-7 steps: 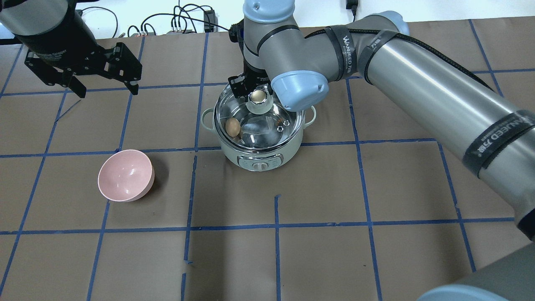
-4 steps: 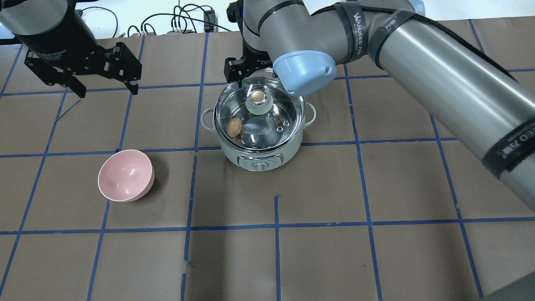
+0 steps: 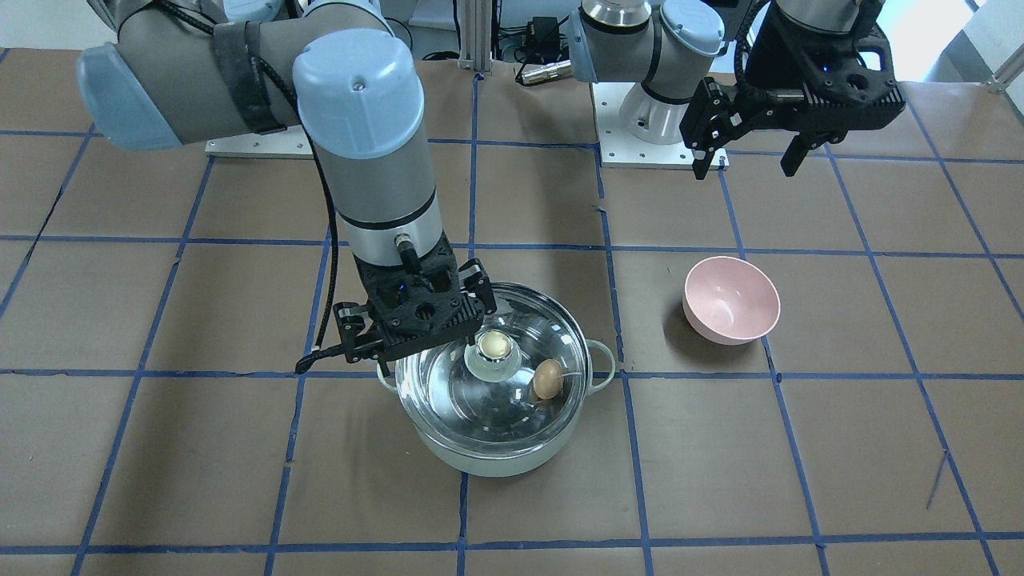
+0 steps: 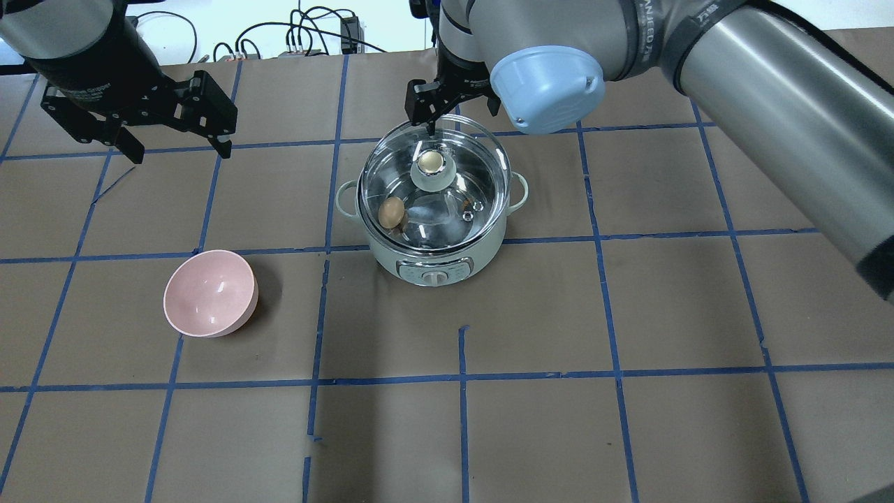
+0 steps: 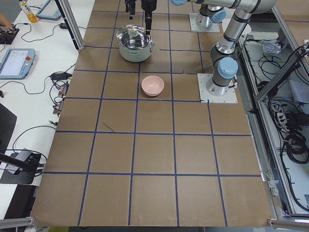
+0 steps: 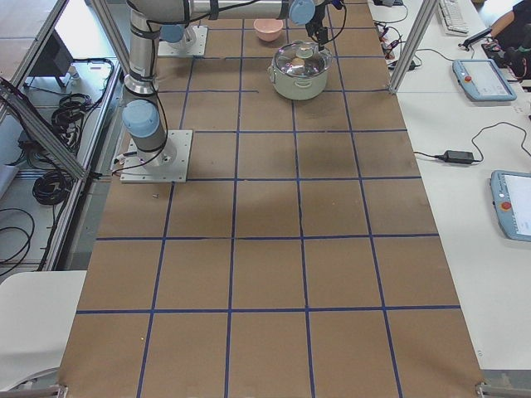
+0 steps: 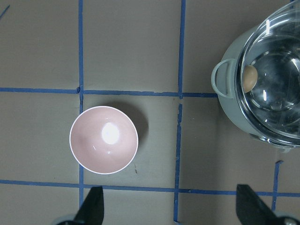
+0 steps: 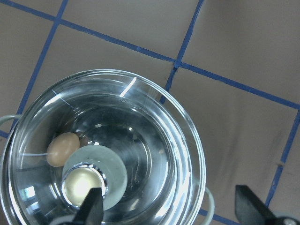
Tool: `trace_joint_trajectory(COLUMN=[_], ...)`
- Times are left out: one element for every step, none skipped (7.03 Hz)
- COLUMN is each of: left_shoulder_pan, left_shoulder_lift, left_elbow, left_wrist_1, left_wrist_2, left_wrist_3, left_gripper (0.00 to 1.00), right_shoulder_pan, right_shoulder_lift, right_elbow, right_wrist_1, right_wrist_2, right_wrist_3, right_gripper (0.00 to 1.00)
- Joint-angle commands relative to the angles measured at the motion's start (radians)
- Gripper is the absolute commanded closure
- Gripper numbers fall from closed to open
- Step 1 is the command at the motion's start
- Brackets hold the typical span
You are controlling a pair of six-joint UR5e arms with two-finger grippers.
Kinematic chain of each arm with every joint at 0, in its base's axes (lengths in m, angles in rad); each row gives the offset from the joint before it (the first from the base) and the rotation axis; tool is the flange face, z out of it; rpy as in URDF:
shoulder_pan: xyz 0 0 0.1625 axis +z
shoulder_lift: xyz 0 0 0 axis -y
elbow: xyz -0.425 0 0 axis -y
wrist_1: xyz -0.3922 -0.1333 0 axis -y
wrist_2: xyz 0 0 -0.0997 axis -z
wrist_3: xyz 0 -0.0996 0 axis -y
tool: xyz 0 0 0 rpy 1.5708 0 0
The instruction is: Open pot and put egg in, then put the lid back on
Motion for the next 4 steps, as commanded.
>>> trace_joint_trajectory(left_shoulder_pan=[0.000, 0.000, 0.000, 0.000], left_shoulder_lift=[0.000, -0.001, -0.001, -0.001], left_elbow=[0.000, 0.000, 0.000, 0.000], left_wrist_1=[0.000, 0.000, 0.000, 0.000], left_wrist_2=[0.000, 0.000, -0.001, 0.000], left_wrist_3=[0.000, 0.000, 0.000, 0.000], left_gripper=[0.00, 0.00, 0.00, 0.00], right_shoulder_pan=[-0.094, -0.137, -0.160, -0.168], right_shoulder_lift=[-0.055, -0.118, -0.166, -0.216], right_elbow=[-0.003, 0.009, 0.012, 0.040], right_wrist_1=[0.121, 0.211, 0.305, 0.326], right_wrist_2=[-0.002, 0.000, 0.007, 0.009], right_wrist_3=[-0.031, -0.033, -0.031, -0.030], right_gripper=[0.00, 0.01, 0.01, 0.01])
